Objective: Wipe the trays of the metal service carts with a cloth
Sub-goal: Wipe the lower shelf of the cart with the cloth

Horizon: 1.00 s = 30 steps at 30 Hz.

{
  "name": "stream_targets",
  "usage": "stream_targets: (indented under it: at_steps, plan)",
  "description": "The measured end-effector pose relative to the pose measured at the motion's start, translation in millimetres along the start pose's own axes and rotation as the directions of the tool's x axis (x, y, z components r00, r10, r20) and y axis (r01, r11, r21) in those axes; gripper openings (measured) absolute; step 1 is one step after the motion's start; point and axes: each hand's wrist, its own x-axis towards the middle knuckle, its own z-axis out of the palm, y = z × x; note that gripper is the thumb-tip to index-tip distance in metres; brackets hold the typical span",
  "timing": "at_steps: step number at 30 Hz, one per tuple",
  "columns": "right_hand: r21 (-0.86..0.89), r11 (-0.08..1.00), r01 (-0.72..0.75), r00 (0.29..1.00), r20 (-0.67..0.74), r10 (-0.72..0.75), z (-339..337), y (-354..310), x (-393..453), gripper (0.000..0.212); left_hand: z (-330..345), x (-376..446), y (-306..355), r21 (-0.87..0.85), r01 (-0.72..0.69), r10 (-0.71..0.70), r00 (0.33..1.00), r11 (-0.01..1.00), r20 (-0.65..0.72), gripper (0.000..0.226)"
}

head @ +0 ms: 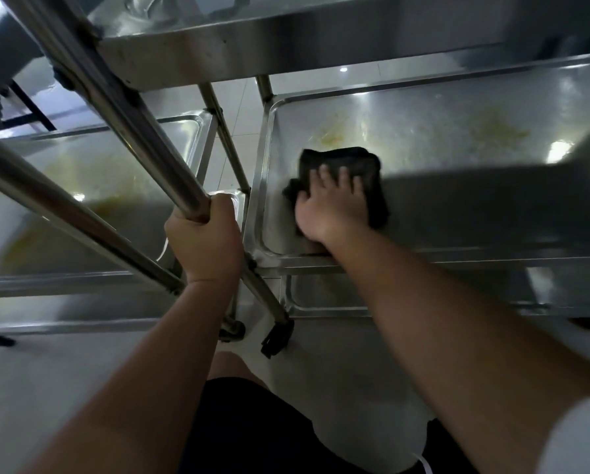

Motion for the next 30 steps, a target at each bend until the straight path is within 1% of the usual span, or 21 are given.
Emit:
stream_targets:
  at_steps: [2,4,6,7,8,11,13,14,15,17,19,20,21,22,24,26,28,30]
  plan:
    - [-0.026,0.983,0.182,0.982,0.051,-0.181,11.5,-41.5,1.9,0.067,0.1,1.5,1.2,0.010,0.007,-0.007,1.000,1.000,-0.008,0.051]
    - [-0.037,0.953,0.301,0.950,0.098,-0.297,14.1,-53.0,2.7,0.066,0.5,2.3,2.0,0.007,0.005,-0.005,1.000,1.000,0.001,0.050]
    - [-0.050,0.932,0.359,0.930,0.107,-0.352,7.8,-37.3,6.7,0.065,-0.7,1.4,1.3,-0.004,-0.003,0.003,1.000,1.000,0.014,0.049]
    - [-0.067,0.931,0.358,0.932,0.087,-0.352,3.1,-21.5,10.3,0.066,-1.5,0.6,0.5,-0.010,-0.006,0.006,1.000,1.000,0.021,0.048]
    - [-0.082,0.941,0.327,0.945,0.050,-0.324,-3.0,-0.9,15.3,0.066,-1.8,0.0,0.0,-0.015,-0.011,0.011,0.999,1.000,0.031,0.047]
    - [-0.093,0.988,0.126,0.985,-0.105,-0.135,-28.6,83.4,32.4,0.063,-1.9,-0.9,-0.9,-0.022,-0.028,0.028,0.999,0.999,0.034,0.045]
    - [-0.067,0.997,-0.049,0.983,-0.180,0.037,-49.1,153.4,36.4,0.061,-1.0,-0.4,-1.8,-0.026,-0.036,0.037,0.999,0.999,0.019,0.043]
    - [-0.042,0.987,-0.155,0.969,-0.200,0.144,-58.0,187.1,34.5,0.062,-0.6,-0.3,-2.5,-0.021,-0.044,0.044,0.999,0.999,0.016,0.044]
    - [-0.013,0.962,-0.273,0.941,-0.213,0.264,-65.2,216.5,30.6,0.064,0.0,-0.5,-3.3,-0.015,-0.051,0.051,0.999,0.999,0.016,0.044]
    - [0.046,0.873,-0.486,0.850,-0.210,0.484,-73.5,248.2,25.9,0.071,-0.3,-0.6,-4.9,-0.007,-0.059,0.059,0.998,0.998,0.006,0.045]
    - [0.097,0.796,-0.598,0.776,-0.177,0.605,-74.8,241.4,34.4,0.073,0.1,1.1,-5.9,-0.008,-0.067,0.067,0.998,0.998,-0.005,0.044]
    - [0.114,0.779,-0.617,0.762,-0.160,0.627,-74.0,227.7,40.4,0.073,0.7,1.8,-6.4,-0.015,-0.068,0.068,0.998,0.998,-0.007,0.043]
    - [0.119,0.785,-0.608,0.771,-0.149,0.619,-72.2,210.1,47.5,0.072,0.9,2.2,-6.9,-0.024,-0.067,0.067,0.998,0.997,-0.006,0.042]
    - [0.107,0.813,-0.573,0.799,-0.145,0.583,-67.7,188.8,55.1,0.071,0.5,2.6,-7.7,-0.033,-0.068,0.068,0.998,0.997,-0.004,0.042]
    - [0.065,0.886,-0.459,0.876,-0.137,0.463,-54.7,137.7,69.6,0.070,-0.4,2.8,-10.1,-0.052,-0.076,0.076,0.997,0.996,0.004,0.042]
    - [0.037,0.940,-0.340,0.934,-0.102,0.342,-38.6,76.0,80.5,0.069,-0.8,3.8,-12.3,-0.064,-0.076,0.077,0.997,0.995,0.009,0.042]
    - [0.021,0.979,-0.201,0.979,-0.031,0.202,-22.2,10.0,83.1,0.069,-0.3,5.3,-13.0,-0.070,-0.074,0.074,0.997,0.995,0.004,0.042]
    - [-0.006,1.000,-0.007,1.000,0.018,0.007,-5.2,-46.4,78.8,0.069,0.8,7.5,-13.7,-0.075,-0.060,0.060,0.998,0.995,-0.010,0.042]
